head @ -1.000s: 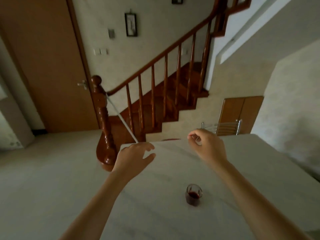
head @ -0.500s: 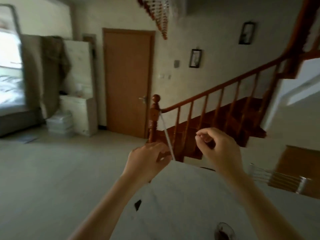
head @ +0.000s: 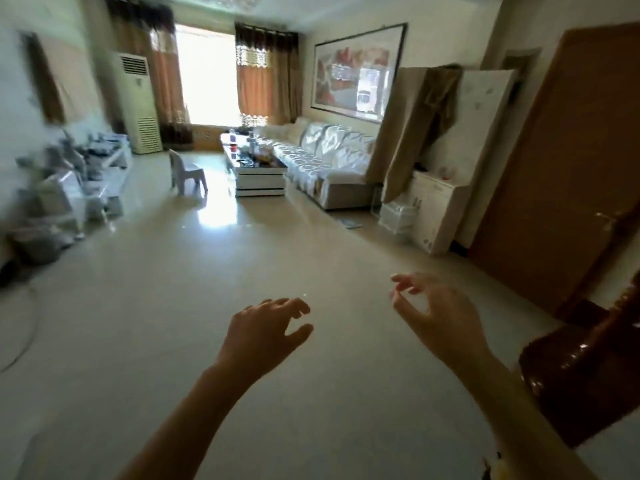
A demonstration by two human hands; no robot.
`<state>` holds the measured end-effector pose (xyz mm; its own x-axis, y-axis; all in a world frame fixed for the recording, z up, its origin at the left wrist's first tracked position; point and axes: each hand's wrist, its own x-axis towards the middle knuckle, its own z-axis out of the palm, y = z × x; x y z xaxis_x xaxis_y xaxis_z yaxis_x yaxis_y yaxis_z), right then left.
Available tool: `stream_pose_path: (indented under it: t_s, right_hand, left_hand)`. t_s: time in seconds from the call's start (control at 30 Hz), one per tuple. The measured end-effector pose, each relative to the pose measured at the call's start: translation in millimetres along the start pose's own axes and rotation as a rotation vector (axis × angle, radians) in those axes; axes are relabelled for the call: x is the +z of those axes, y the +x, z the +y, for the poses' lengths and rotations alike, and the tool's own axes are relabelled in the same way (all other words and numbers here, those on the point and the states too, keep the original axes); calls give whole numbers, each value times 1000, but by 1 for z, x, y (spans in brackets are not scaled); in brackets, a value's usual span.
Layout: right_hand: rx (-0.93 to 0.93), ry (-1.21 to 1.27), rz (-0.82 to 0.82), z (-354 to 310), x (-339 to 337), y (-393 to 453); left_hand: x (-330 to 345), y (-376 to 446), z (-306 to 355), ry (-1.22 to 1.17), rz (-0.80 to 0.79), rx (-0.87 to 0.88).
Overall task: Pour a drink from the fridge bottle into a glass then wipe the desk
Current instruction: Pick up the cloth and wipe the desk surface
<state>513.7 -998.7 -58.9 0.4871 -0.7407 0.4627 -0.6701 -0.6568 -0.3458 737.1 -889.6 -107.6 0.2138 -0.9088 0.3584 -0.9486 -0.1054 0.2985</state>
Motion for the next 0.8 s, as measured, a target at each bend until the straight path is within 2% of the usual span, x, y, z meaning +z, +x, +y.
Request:
stream_pose_path:
  t_s: [0.13,0.37,0.6,0.8]
  right_hand:
    - [-153,72,-43,-89,79,52]
    - [-387,221,-217,-229,198,109]
    - [-654,295,-422,-342,320,162]
    - [-884,323,-604,-421,420,214]
  left_hand:
    - [-34,-28,-112,101,19,-209]
    - [-81,-99,-260,172,48,-558]
    - [-95,-164,-356,177,71,-952]
    - [-94,-180,-413,219,178,-1236]
